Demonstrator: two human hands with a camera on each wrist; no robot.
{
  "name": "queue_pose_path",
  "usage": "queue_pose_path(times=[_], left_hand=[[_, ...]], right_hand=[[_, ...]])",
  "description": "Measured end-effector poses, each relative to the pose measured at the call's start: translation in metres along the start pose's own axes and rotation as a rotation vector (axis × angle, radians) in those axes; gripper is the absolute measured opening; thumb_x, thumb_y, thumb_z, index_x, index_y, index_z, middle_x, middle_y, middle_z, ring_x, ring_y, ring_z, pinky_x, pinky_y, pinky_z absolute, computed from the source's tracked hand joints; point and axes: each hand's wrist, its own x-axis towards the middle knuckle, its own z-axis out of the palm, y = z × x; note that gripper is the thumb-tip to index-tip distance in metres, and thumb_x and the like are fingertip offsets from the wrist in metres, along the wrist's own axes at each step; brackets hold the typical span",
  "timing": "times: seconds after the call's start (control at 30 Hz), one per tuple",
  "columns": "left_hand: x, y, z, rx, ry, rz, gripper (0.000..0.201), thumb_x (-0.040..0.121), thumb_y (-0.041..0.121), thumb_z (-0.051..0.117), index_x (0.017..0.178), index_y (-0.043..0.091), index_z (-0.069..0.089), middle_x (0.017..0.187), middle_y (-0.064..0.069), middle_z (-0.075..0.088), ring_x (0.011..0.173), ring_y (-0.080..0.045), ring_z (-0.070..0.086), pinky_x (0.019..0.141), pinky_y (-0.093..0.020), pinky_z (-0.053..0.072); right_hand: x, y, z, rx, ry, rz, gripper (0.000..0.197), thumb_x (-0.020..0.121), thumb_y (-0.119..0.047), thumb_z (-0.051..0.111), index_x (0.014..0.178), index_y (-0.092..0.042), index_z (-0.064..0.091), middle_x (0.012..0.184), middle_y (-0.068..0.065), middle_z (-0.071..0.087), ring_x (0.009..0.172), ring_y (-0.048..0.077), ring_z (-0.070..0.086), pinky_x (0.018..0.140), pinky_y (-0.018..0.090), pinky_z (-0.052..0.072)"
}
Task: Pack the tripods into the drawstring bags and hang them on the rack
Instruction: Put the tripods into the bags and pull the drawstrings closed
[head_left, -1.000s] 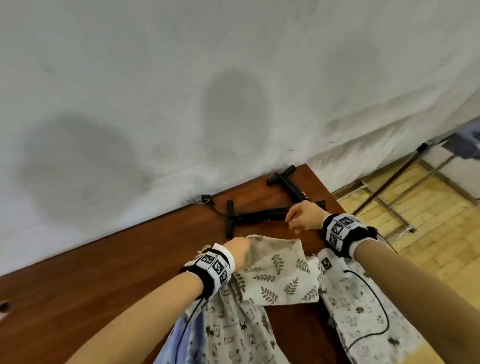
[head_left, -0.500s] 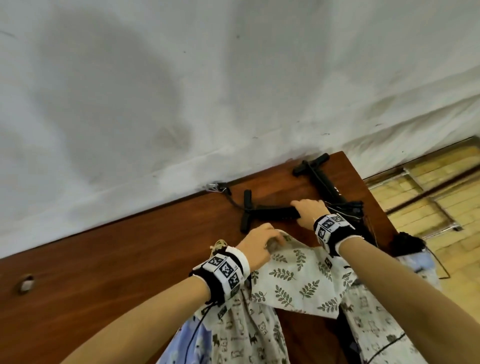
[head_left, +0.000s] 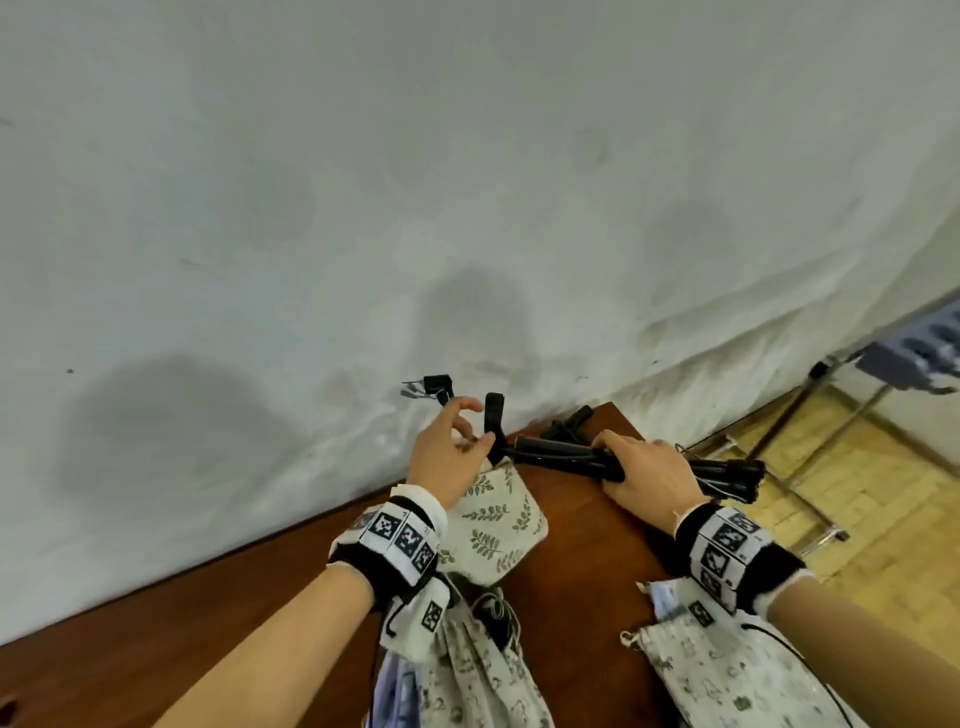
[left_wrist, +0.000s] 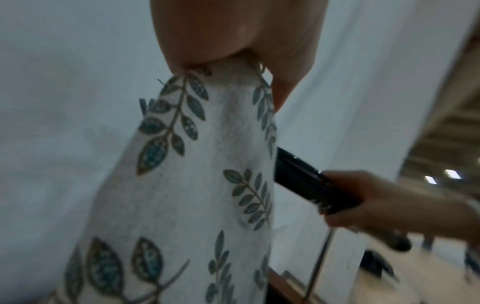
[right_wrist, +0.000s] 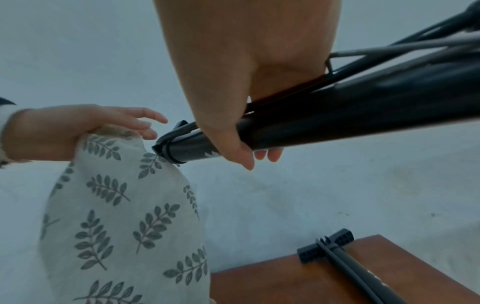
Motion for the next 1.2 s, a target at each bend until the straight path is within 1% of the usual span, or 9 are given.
queue_pose_path(times=[0.1, 0.23, 0.33, 0.57, 0.77, 0.87, 1.0, 1.1, 1.2], left_hand=[[-0.015, 0.025, -0.02, 0.365, -0.019, 0.232, 0.03, 0.095, 0.029, 0.05, 0.122, 0.042, 0.054, 0.113, 0.02, 0.053, 0.077, -0.004, 0.059, 0.073, -0.021, 0.049], [-0.031, 0.038, -0.037, 0.243, 0.055, 0.234, 0.037, 0.1, 0.024, 0.039, 0.127, 0.045, 0.052, 0.126, 0.02, 0.06, 0.075, 0.008, 0.062, 0.074, -0.022, 0.052], [-0.043, 0.045, -0.034, 0.207, 0.027, 0.253, 0.04, 0.099, 0.019, 0.043, 0.126, 0.046, 0.054, 0.138, 0.018, 0.051, 0.123, -0.006, 0.052, 0.104, -0.024, 0.041], [-0.062, 0.072, -0.02, -0.028, -0.163, 0.265, 0.057, 0.094, 0.011, 0.054, 0.122, 0.059, 0.045, 0.14, 0.005, 0.052, 0.124, -0.012, 0.051, 0.101, -0.022, 0.039], [-0.08, 0.085, -0.012, 0.056, -0.407, 0.345, 0.097, 0.072, -0.009, 0.06, 0.138, 0.055, 0.029, 0.129, 0.002, 0.053, 0.062, -0.014, 0.044, 0.055, -0.017, 0.043], [-0.088, 0.085, -0.001, 0.056, -0.467, 0.343, 0.105, 0.067, -0.004, 0.065, 0.143, 0.054, 0.02, 0.129, 0.008, 0.055, 0.079, -0.013, 0.06, 0.068, -0.024, 0.05], [-0.107, 0.096, 0.022, -0.078, -0.417, 0.263, 0.059, 0.074, 0.006, 0.077, 0.125, 0.024, 0.054, 0.107, 0.01, 0.063, 0.097, -0.025, 0.065, 0.078, -0.023, 0.045], [-0.113, 0.109, 0.033, -0.341, -0.302, 0.194, 0.04, 0.073, 0.008, 0.079, 0.105, 0.025, 0.062, 0.101, 0.014, 0.066, 0.091, -0.006, 0.065, 0.076, -0.018, 0.048], [-0.111, 0.12, 0.04, -0.388, -0.322, 0.169, 0.047, 0.074, 0.015, 0.08, 0.116, 0.026, 0.061, 0.11, 0.013, 0.066, 0.1, 0.005, 0.061, 0.081, -0.012, 0.05]], right_hand=[[-0.029, -0.004, -0.028, 0.053, 0.085, 0.052, 0.032, 0.082, -0.032, 0.06, 0.112, -0.036, 0.05, 0.092, -0.011, 0.067, 0.082, 0.014, 0.065, 0.092, 0.034, 0.044], [-0.063, -0.007, -0.05, 0.256, 0.124, 0.127, 0.029, 0.078, -0.036, 0.066, 0.102, -0.041, 0.05, 0.072, -0.015, 0.065, 0.072, 0.01, 0.064, 0.091, 0.039, 0.045], [-0.084, -0.015, -0.058, 0.412, 0.125, 0.155, 0.029, 0.073, -0.032, 0.069, 0.095, -0.043, 0.055, 0.072, -0.014, 0.066, 0.073, 0.008, 0.063, 0.091, 0.042, 0.046], [-0.126, -0.022, -0.059, 0.558, 0.223, 0.311, 0.029, 0.069, -0.029, 0.076, 0.087, -0.043, 0.059, 0.07, -0.012, 0.066, 0.071, 0.007, 0.063, 0.084, 0.036, 0.05], [-0.161, -0.016, -0.07, 0.674, 0.302, 0.377, 0.032, 0.06, -0.028, 0.062, 0.09, -0.037, 0.062, 0.066, -0.011, 0.061, 0.061, 0.008, 0.056, 0.061, 0.024, 0.04], [-0.168, -0.011, -0.07, 0.736, 0.285, 0.357, 0.03, 0.067, -0.011, 0.068, 0.086, -0.033, 0.065, 0.062, -0.009, 0.061, 0.055, 0.009, 0.055, 0.059, 0.027, 0.043], [-0.164, -0.019, -0.067, 0.813, 0.256, 0.277, 0.034, 0.064, -0.008, 0.071, 0.092, -0.027, 0.067, 0.072, -0.001, 0.066, 0.063, 0.015, 0.061, 0.066, 0.041, 0.053], [-0.153, -0.028, -0.064, 0.785, 0.142, 0.189, 0.053, 0.061, -0.018, 0.069, 0.111, -0.033, 0.059, 0.086, -0.006, 0.069, 0.083, 0.016, 0.066, 0.083, 0.046, 0.053], [-0.148, -0.039, -0.062, 0.669, 0.072, 0.147, 0.059, 0.07, -0.027, 0.064, 0.124, -0.041, 0.045, 0.095, -0.014, 0.067, 0.094, 0.013, 0.064, 0.093, 0.047, 0.047]])
